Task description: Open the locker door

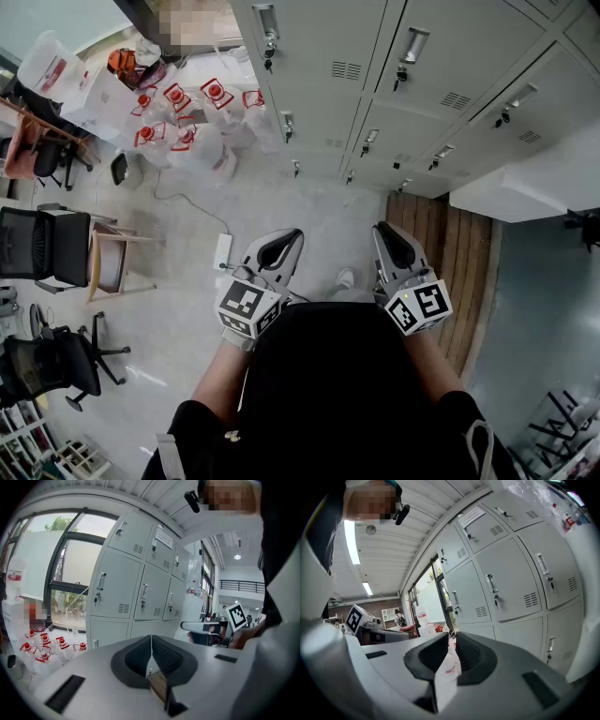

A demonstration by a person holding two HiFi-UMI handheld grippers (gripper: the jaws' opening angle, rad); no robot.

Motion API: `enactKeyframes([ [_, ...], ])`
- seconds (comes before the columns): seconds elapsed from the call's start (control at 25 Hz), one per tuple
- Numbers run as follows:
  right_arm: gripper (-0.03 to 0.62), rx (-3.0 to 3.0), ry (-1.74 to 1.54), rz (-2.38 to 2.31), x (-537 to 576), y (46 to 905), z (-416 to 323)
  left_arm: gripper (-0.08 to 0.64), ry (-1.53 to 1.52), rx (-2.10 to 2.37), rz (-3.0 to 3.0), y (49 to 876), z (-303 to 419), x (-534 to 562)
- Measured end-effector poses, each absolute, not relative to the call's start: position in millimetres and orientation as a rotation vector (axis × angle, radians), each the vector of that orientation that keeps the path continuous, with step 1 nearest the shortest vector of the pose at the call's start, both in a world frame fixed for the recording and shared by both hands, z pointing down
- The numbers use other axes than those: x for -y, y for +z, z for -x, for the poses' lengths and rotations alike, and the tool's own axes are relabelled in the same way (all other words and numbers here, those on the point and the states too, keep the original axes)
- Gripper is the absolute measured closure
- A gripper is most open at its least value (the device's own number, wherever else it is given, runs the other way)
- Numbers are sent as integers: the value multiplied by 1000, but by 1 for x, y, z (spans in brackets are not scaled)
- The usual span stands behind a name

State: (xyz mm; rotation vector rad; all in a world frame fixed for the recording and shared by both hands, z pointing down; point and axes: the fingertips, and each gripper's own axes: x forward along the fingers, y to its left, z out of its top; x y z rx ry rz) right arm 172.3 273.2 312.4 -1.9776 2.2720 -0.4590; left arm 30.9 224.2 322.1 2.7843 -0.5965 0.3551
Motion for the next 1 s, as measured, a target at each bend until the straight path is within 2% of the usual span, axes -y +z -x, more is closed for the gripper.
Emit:
enactKeyframes([
  [0.52, 528, -2287, -592, 1868, -248, 340, -235, 535, 408, 751, -2692, 342, -75, -225],
  [0.72, 528, -2335, -619, 1831, -218, 350, -224, 535, 418, 787, -2650, 352, -62, -201],
  [1.0, 528, -2355, -652, 1828, -147, 351, -184, 535, 385, 772, -2657, 357, -29, -115],
])
